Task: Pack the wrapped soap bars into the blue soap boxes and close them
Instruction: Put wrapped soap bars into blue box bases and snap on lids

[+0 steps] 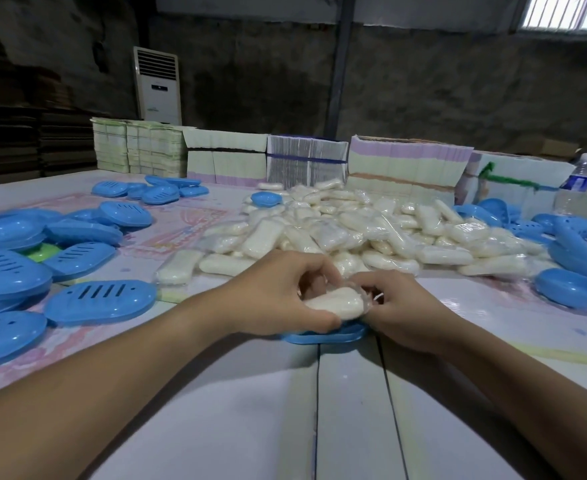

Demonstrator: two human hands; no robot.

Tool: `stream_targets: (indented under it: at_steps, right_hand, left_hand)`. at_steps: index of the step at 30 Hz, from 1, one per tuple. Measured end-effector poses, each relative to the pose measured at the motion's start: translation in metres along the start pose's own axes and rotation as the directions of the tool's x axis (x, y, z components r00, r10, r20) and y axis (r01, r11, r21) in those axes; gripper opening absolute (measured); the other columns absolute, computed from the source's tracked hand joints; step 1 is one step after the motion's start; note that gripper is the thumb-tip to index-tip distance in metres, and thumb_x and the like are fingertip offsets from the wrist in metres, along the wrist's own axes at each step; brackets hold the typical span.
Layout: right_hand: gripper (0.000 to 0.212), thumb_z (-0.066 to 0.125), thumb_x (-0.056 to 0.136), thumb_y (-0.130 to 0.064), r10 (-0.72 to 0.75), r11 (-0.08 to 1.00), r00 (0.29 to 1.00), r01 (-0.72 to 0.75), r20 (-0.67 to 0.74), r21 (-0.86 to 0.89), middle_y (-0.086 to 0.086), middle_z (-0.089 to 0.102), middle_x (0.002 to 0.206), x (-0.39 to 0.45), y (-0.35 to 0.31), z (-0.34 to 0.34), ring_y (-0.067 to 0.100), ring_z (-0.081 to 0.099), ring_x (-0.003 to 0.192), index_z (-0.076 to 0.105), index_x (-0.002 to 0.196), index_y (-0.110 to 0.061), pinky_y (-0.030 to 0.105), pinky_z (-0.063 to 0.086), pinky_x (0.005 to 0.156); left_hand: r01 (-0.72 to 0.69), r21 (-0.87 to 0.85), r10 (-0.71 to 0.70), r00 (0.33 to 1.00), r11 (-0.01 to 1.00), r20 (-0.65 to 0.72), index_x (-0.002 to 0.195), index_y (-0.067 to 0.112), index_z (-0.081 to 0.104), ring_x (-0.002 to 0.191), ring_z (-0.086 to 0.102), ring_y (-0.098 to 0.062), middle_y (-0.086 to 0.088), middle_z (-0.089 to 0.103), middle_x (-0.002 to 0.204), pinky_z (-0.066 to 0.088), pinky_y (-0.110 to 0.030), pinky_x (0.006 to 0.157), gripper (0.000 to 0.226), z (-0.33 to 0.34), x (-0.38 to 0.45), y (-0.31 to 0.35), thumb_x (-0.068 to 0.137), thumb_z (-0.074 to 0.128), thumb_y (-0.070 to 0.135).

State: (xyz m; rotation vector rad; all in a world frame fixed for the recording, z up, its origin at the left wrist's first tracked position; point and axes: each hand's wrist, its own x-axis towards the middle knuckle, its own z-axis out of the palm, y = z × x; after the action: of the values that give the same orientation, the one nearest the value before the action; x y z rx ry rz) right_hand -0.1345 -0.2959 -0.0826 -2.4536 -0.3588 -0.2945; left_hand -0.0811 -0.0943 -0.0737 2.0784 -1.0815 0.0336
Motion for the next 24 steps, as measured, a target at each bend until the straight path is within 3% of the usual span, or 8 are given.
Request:
stream_targets:
  at_steps: [4, 6, 9, 11, 16, 19, 22, 24]
  right_hand:
    - [0.011, 0.062, 0.086, -0.011, 0.008, 1.0, 0.999, -0.009, 0.039, 0.028, 0.004, 0.069, 0.082, 0.002, 0.003, -0.001, 0.015, 0.059, 0.076, 0.07, 0.083, -0.018, 0.043, 0.047, 0.074]
    - [0.014, 0.063, 0.088, -0.008, 0.016, 0.998, 0.999, -0.02, 0.052, 0.067, 0.001, 0.07, 0.084, 0.003, 0.005, -0.003, 0.007, 0.059, 0.078, 0.072, 0.085, -0.02, 0.034, 0.047, 0.074]
    - [0.018, 0.063, 0.09, -0.007, 0.07, 0.982, 0.996, -0.078, 0.052, 0.171, -0.005, 0.072, 0.089, 0.003, 0.006, -0.005, 0.002, 0.062, 0.083, 0.073, 0.091, -0.022, 0.018, 0.047, 0.073]
    - [0.019, 0.062, 0.091, -0.006, 0.125, 0.96, 0.99, -0.136, 0.061, 0.243, -0.002, 0.074, 0.097, 0.002, 0.005, -0.008, 0.005, 0.065, 0.089, 0.075, 0.1, -0.016, 0.015, 0.049, 0.076]
    - [0.026, 0.055, 0.093, -0.001, 0.185, 0.907, 0.976, -0.214, 0.114, 0.362, 0.006, 0.074, 0.107, -0.004, 0.0, -0.019, 0.014, 0.066, 0.101, 0.073, 0.11, -0.01, 0.022, 0.051, 0.086]
    - [0.033, 0.047, 0.09, 0.008, 0.228, 0.856, 0.965, -0.26, 0.126, 0.447, 0.019, 0.07, 0.112, -0.002, 0.0, -0.023, 0.023, 0.063, 0.097, 0.07, 0.112, -0.001, 0.026, 0.052, 0.081]
    - [0.039, 0.041, 0.087, 0.009, 0.241, 0.829, 0.958, -0.288, 0.157, 0.479, 0.012, 0.072, 0.111, -0.003, 0.0, -0.028, 0.02, 0.066, 0.102, 0.072, 0.104, -0.008, 0.03, 0.053, 0.086]
    - [0.041, 0.04, 0.089, 0.006, 0.246, 0.848, 0.955, -0.295, 0.166, 0.44, 0.003, 0.075, 0.106, -0.004, 0.001, -0.031, 0.016, 0.067, 0.103, 0.076, 0.095, -0.013, 0.023, 0.053, 0.082]
  left_hand:
    - [0.008, 0.076, -0.013, 0.998, 0.997, 0.059, 0.103, 0.04, 0.067, 0.087, 0.059, -0.008, 0.013, 0.064, 0.094, 0.053, -0.027, 0.069, 0.036, -0.006, -0.002, -0.002, 0.071, 0.083, 0.039]
    - [0.024, 0.1, -0.034, 0.995, 0.995, 0.098, 0.106, 0.042, 0.064, 0.091, 0.057, -0.006, 0.015, 0.062, 0.098, 0.055, -0.029, 0.073, 0.038, -0.009, -0.002, -0.004, 0.073, 0.083, 0.043]
    - [0.044, 0.11, -0.06, 0.987, 0.993, 0.148, 0.105, 0.048, 0.063, 0.096, 0.054, -0.001, 0.02, 0.059, 0.102, 0.051, -0.02, 0.078, 0.035, -0.016, -0.001, -0.011, 0.075, 0.082, 0.047]
    - [0.061, 0.11, -0.083, 0.975, 0.992, 0.204, 0.105, 0.049, 0.063, 0.098, 0.053, 0.002, 0.023, 0.057, 0.105, 0.047, -0.012, 0.079, 0.033, -0.02, -0.002, -0.015, 0.077, 0.08, 0.049]
    - [0.082, 0.107, -0.11, 0.951, 0.991, 0.289, 0.107, 0.047, 0.062, 0.082, 0.055, 0.009, 0.025, 0.057, 0.102, 0.043, -0.005, 0.062, 0.039, -0.021, -0.003, -0.017, 0.074, 0.083, 0.049]
    - [0.055, 0.106, -0.082, 0.961, 0.993, 0.264, 0.109, 0.048, 0.061, 0.078, 0.056, 0.005, 0.021, 0.061, 0.1, 0.043, -0.008, 0.062, 0.043, -0.02, -0.003, -0.017, 0.073, 0.084, 0.047]
    - [0.076, 0.11, -0.101, 0.964, 0.991, 0.245, 0.109, 0.051, 0.059, 0.084, 0.059, -0.004, 0.015, 0.061, 0.104, 0.045, -0.012, 0.066, 0.044, -0.021, -0.002, -0.02, 0.074, 0.084, 0.045]
    - [0.081, 0.087, -0.099, 0.967, 0.993, 0.235, 0.11, 0.048, 0.061, 0.084, 0.058, -0.002, 0.017, 0.06, 0.106, 0.047, -0.015, 0.07, 0.043, -0.02, -0.003, -0.021, 0.075, 0.085, 0.042]
